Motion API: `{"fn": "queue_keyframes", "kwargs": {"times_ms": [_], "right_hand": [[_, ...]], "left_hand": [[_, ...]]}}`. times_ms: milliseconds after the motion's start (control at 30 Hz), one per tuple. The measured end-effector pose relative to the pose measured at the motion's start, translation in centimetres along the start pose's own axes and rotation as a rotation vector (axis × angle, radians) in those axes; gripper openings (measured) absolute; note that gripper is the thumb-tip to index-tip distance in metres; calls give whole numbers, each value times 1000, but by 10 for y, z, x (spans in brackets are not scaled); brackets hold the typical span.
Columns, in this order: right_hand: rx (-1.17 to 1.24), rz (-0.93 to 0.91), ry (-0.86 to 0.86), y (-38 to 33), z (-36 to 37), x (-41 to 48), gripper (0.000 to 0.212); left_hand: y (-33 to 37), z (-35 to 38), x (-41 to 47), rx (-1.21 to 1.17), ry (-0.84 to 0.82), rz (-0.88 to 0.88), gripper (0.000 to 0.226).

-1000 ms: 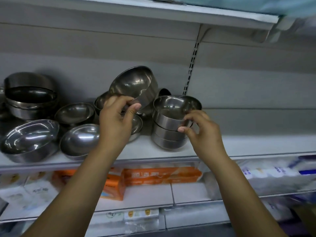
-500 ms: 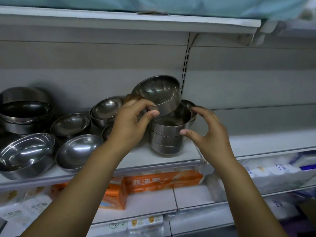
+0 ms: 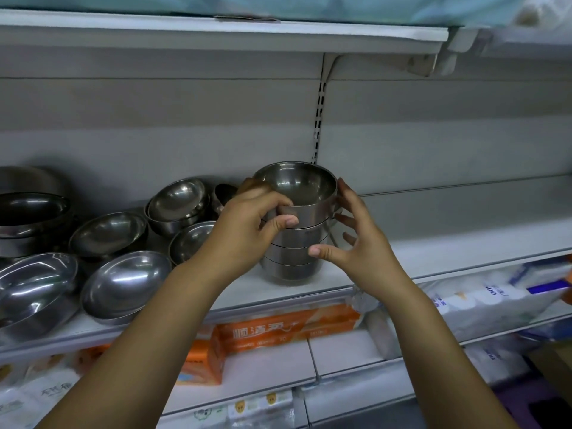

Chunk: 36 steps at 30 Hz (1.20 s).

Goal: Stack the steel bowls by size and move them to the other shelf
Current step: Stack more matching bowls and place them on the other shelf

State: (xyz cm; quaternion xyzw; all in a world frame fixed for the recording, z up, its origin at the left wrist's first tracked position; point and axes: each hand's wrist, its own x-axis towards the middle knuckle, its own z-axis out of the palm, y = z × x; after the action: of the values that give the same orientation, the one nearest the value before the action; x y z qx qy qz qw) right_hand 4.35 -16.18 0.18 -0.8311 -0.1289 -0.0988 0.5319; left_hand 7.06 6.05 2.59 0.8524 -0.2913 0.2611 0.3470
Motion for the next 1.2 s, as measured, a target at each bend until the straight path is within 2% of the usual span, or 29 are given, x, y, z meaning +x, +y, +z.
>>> {"fn": "queue_keyframes", "kwargs": {"times_ms": [133, 300, 400, 500, 600, 833, 1033, 1200], "right_hand": [[18, 10, -23, 0, 1, 1, 118], [-3, 74, -86, 4, 0, 6, 126], [-18, 93, -172, 13, -1, 12, 132], [-2, 141, -211, 20, 1, 16, 134], [7, 169, -242, 28, 3, 19, 128], [96, 166, -212, 36, 7, 19, 120], [92, 185, -104, 28, -3, 8, 114], [45, 244, 11, 18, -32, -8, 116]], "left_hand": [[4, -2, -5, -101, 13, -100, 12], [4, 4, -22, -345, 104, -400, 66], [-6, 10, -32, -452, 37, -510, 89], [-13, 17, -38, -553, -4, -632, 103], [-17, 21, -39, -624, -18, -715, 107], [-19, 20, -38, -705, -33, -742, 110], [-9, 15, -20, -695, -110, -653, 83], [-6, 32, 3, -702, -218, -554, 95]]}}
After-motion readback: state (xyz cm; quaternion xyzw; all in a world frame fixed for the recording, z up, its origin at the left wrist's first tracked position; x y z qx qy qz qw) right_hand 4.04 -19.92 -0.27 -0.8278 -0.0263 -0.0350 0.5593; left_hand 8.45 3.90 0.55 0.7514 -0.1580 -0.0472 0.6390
